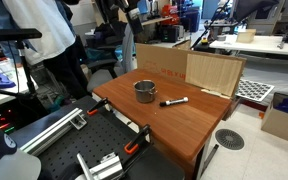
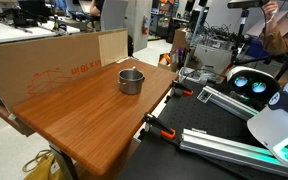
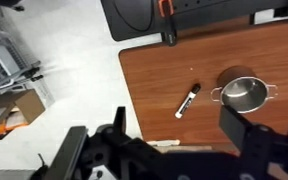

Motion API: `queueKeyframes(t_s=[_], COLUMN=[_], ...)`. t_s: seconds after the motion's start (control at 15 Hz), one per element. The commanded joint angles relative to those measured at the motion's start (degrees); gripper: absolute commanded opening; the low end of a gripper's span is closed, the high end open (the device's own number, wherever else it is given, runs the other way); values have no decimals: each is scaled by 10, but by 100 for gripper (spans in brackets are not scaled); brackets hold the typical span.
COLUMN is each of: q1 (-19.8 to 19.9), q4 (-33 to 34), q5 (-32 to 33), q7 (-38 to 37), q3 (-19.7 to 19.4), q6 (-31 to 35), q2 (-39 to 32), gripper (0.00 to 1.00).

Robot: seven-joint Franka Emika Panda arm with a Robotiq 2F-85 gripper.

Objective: Pick up the pen from the table and put it in the silver pot.

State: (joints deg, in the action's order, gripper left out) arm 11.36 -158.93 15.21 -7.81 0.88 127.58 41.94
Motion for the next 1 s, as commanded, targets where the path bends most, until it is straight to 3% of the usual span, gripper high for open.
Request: queueKeyframes(t_s=[0.0, 0.07, 0.47, 0.73, 0.93], q1=[-4, 0, -18, -47, -78], q4=[1, 1, 15, 30, 67], q5=[3, 17, -47, -136, -212], q7=[-2, 6, 36, 89, 135], q3=[-3, -2, -62, -113, -143], q6=[-2, 10, 88, 150, 145], q2=[0, -2, -57, -124, -194], gripper=[100, 100, 100, 100, 100])
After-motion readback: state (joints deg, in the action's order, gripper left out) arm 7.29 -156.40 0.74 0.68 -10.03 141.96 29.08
